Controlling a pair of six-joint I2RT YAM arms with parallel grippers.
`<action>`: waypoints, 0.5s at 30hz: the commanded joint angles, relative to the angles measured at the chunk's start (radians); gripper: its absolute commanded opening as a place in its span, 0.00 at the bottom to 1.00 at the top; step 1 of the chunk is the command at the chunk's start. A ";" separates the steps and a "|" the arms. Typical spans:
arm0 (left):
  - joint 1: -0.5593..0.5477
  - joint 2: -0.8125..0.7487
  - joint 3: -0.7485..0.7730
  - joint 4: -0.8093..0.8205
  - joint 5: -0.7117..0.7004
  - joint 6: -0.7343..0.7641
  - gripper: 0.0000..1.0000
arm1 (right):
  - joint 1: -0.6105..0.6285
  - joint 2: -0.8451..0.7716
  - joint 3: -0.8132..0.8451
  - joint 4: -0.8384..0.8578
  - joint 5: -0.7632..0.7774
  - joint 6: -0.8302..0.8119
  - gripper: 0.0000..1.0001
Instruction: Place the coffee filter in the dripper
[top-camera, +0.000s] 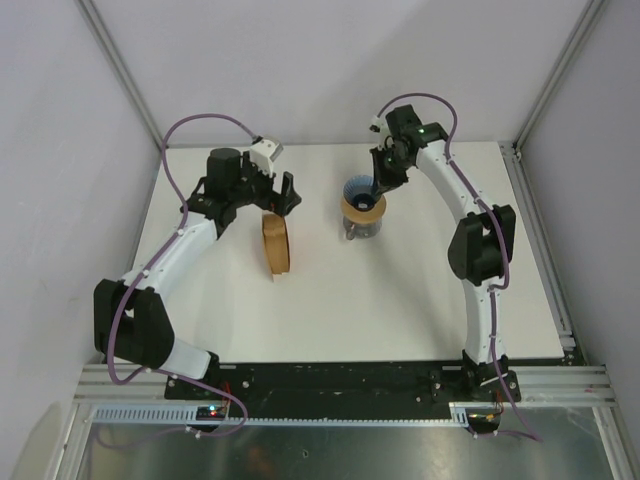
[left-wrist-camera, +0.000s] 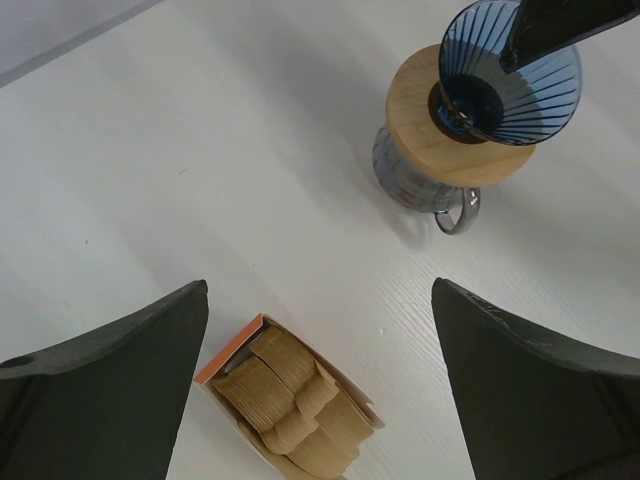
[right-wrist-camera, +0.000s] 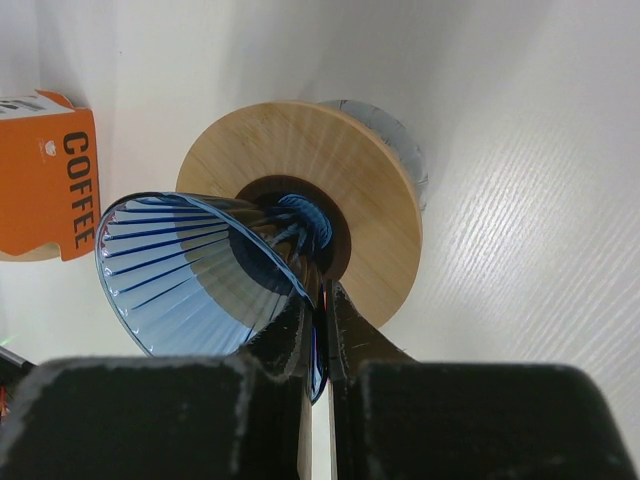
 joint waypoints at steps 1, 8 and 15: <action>-0.027 0.029 0.055 0.015 0.057 -0.007 0.96 | 0.012 0.023 -0.069 -0.001 0.060 -0.004 0.00; -0.123 0.209 0.260 0.011 0.069 -0.112 0.93 | 0.007 -0.025 -0.129 -0.007 0.079 -0.005 0.00; -0.215 0.399 0.450 -0.065 0.035 -0.180 0.91 | 0.018 -0.044 -0.143 -0.029 0.067 -0.001 0.00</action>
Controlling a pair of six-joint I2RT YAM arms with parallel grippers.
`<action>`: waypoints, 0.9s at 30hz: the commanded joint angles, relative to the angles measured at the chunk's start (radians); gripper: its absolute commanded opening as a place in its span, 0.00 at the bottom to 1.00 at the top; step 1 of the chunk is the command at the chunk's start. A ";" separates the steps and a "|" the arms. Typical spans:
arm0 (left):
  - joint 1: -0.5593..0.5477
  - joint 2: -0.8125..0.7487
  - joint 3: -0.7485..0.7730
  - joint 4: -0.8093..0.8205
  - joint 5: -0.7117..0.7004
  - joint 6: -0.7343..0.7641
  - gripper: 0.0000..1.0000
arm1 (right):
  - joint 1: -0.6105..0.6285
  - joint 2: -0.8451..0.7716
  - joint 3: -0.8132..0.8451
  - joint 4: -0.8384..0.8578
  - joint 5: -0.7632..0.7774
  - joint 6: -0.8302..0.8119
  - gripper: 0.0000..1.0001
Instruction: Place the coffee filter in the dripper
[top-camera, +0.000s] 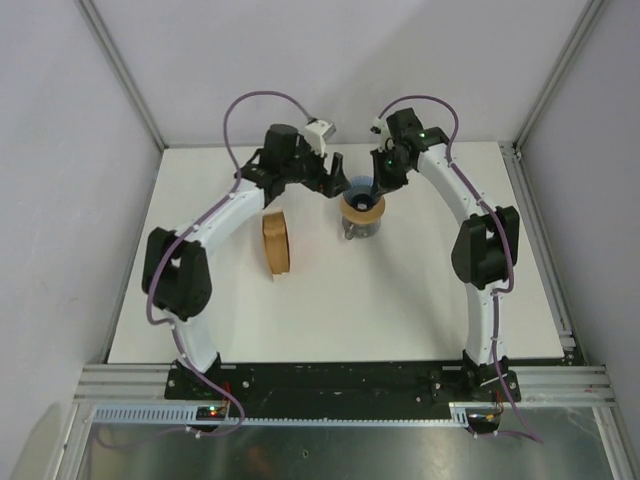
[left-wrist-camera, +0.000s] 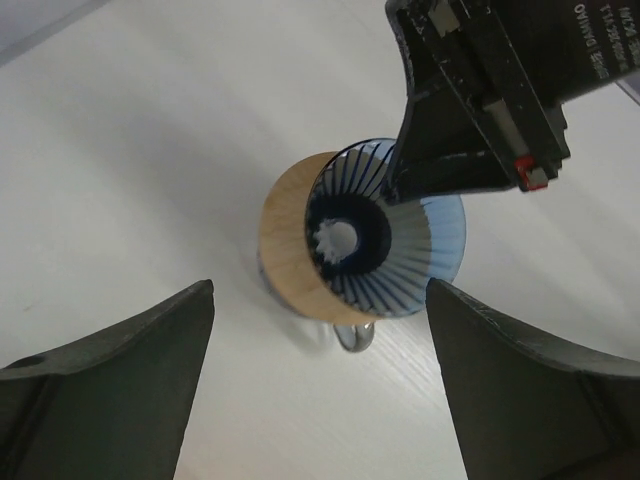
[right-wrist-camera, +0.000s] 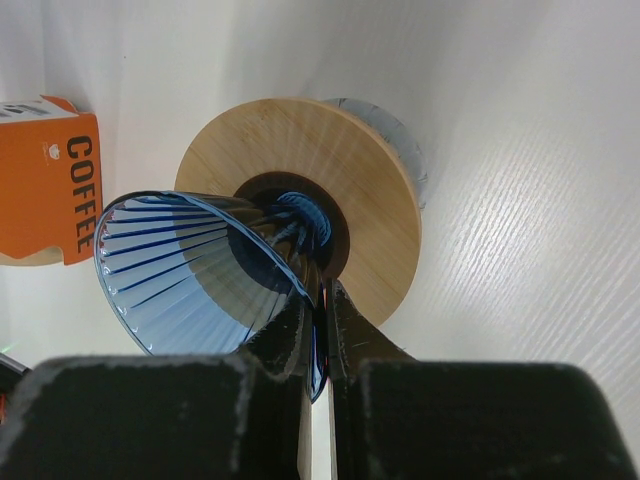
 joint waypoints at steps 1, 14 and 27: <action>-0.058 0.080 0.105 -0.053 -0.018 -0.043 0.90 | 0.011 0.005 -0.059 -0.104 0.061 -0.013 0.00; -0.092 0.203 0.169 -0.146 -0.044 -0.019 0.44 | -0.032 -0.022 -0.183 -0.017 -0.018 0.001 0.00; -0.089 0.310 0.291 -0.223 -0.104 -0.059 0.02 | -0.058 0.013 -0.186 -0.027 -0.059 -0.012 0.00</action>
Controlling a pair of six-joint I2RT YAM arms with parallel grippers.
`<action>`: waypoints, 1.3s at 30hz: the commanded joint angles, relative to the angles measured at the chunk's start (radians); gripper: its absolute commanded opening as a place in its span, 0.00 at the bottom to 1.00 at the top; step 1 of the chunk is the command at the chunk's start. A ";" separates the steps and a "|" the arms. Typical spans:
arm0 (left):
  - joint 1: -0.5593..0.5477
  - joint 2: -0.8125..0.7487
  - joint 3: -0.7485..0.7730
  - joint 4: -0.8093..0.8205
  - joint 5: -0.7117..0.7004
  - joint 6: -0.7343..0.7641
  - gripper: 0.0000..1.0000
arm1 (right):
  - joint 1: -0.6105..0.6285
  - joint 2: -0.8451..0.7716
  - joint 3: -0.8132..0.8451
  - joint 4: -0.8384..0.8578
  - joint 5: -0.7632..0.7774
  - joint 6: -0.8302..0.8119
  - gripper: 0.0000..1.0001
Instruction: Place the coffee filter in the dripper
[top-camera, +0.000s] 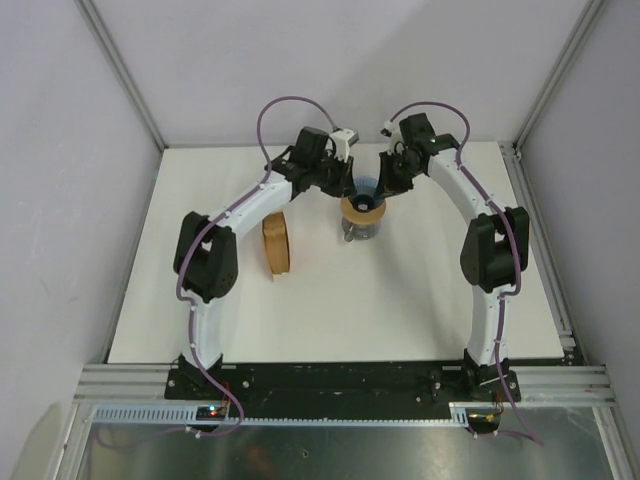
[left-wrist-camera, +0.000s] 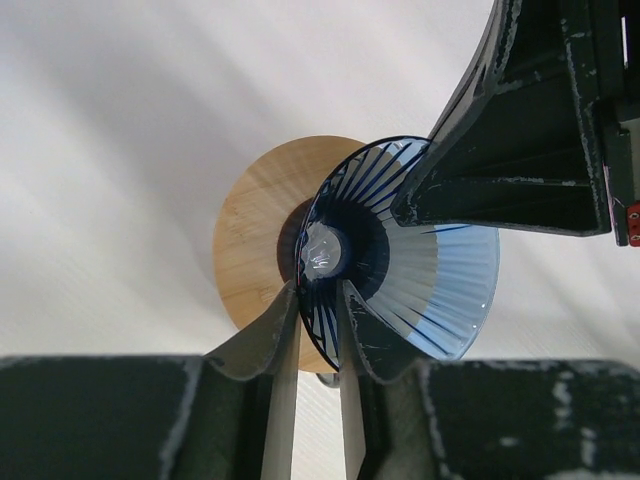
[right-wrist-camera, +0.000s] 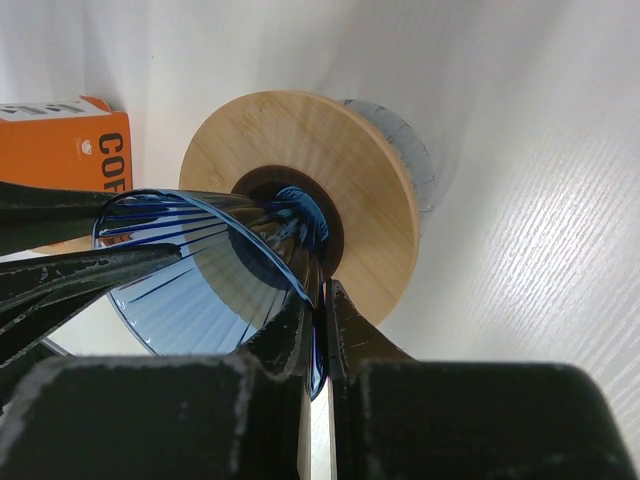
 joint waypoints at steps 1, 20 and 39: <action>0.002 0.062 0.050 -0.065 -0.043 0.013 0.01 | -0.007 0.076 -0.035 -0.130 0.054 -0.044 0.00; 0.034 0.045 0.004 -0.188 0.037 0.038 0.00 | 0.041 0.064 -0.065 -0.131 0.035 -0.043 0.00; 0.032 -0.011 0.040 -0.190 0.085 0.019 0.00 | 0.054 -0.001 0.016 -0.176 0.061 -0.049 0.00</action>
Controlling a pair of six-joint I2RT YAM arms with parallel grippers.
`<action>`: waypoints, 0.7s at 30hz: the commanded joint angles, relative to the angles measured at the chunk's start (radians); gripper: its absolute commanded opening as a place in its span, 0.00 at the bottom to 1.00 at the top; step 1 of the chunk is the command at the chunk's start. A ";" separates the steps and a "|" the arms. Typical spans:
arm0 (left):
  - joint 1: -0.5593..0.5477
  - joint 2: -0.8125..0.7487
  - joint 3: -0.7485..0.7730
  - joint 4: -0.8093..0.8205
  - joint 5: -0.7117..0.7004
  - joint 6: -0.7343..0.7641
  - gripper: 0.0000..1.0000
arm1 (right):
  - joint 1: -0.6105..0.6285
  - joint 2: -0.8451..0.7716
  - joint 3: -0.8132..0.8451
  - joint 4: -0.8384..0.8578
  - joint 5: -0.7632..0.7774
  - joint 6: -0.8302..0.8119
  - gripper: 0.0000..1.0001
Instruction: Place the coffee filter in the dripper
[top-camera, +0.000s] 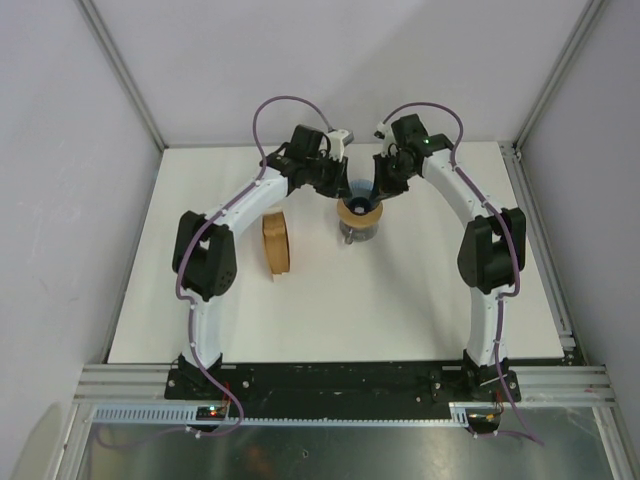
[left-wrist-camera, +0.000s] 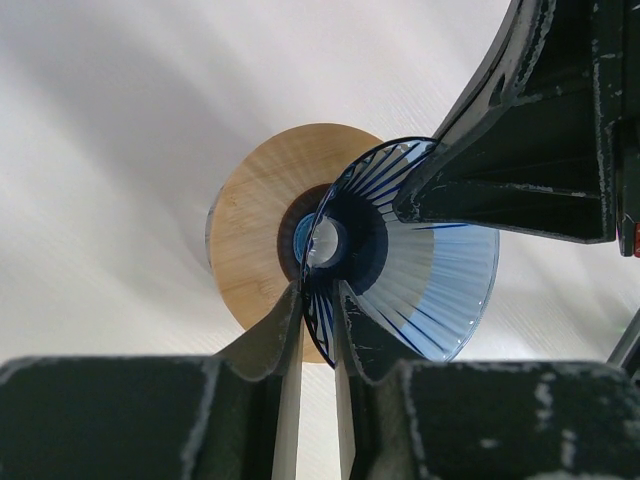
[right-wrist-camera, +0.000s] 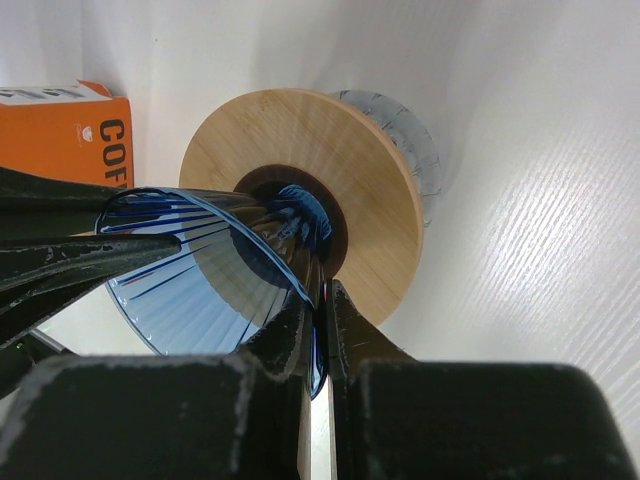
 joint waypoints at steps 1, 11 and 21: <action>0.004 -0.028 -0.006 -0.079 0.026 0.029 0.00 | 0.019 0.000 0.006 -0.155 0.041 -0.059 0.00; 0.004 -0.006 -0.045 -0.079 0.011 0.039 0.00 | 0.013 0.021 -0.087 -0.101 0.025 -0.052 0.00; 0.004 0.005 -0.050 -0.080 0.009 0.042 0.00 | 0.001 -0.001 -0.154 -0.071 0.024 -0.048 0.00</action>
